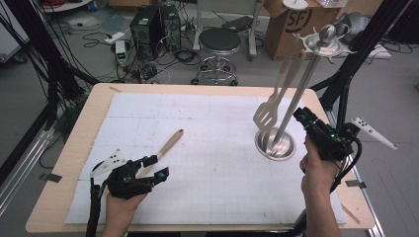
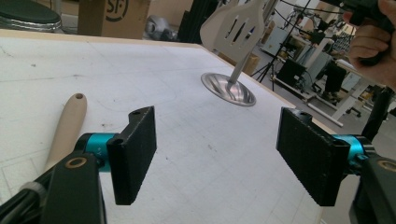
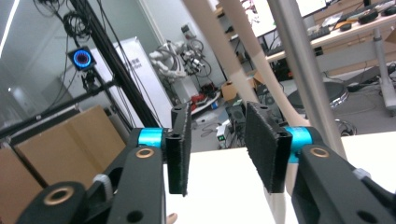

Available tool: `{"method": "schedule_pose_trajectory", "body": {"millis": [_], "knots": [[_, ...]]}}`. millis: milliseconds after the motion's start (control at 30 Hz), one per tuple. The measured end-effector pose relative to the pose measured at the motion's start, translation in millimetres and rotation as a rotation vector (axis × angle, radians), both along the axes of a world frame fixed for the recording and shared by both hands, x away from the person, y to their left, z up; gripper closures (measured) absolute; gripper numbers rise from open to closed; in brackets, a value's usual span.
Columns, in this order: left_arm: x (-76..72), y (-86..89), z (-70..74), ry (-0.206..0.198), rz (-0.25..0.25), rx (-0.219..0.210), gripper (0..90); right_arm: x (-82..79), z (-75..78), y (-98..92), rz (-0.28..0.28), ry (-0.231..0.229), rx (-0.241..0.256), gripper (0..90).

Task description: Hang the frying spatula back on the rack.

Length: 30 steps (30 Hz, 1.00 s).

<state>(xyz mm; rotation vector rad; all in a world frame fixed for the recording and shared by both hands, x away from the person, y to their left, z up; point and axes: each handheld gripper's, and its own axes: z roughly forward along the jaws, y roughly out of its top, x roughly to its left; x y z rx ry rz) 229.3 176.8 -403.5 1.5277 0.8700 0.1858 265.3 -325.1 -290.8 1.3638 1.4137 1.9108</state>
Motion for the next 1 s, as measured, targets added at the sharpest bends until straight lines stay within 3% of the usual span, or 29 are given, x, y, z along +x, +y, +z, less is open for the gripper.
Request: {"method": "schedule_pose_trajectory", "body": {"millis": [200,333,1000], "knots": [[0.0,0.8,0.1,-0.002,0.003,0.001,29.3,2.3,5.3,-8.0,-0.019,-0.028,0.061,58.6],[0.0,0.8,0.1,-0.002,0.003,-0.001,29.3,4.2,9.7,-11.1,-0.037,-0.04,0.076,58.2],[1.1,-1.6,-1.2,0.003,-0.003,0.006,29.2,14.5,38.0,-20.5,-0.086,-0.102,0.085,57.7]]}}
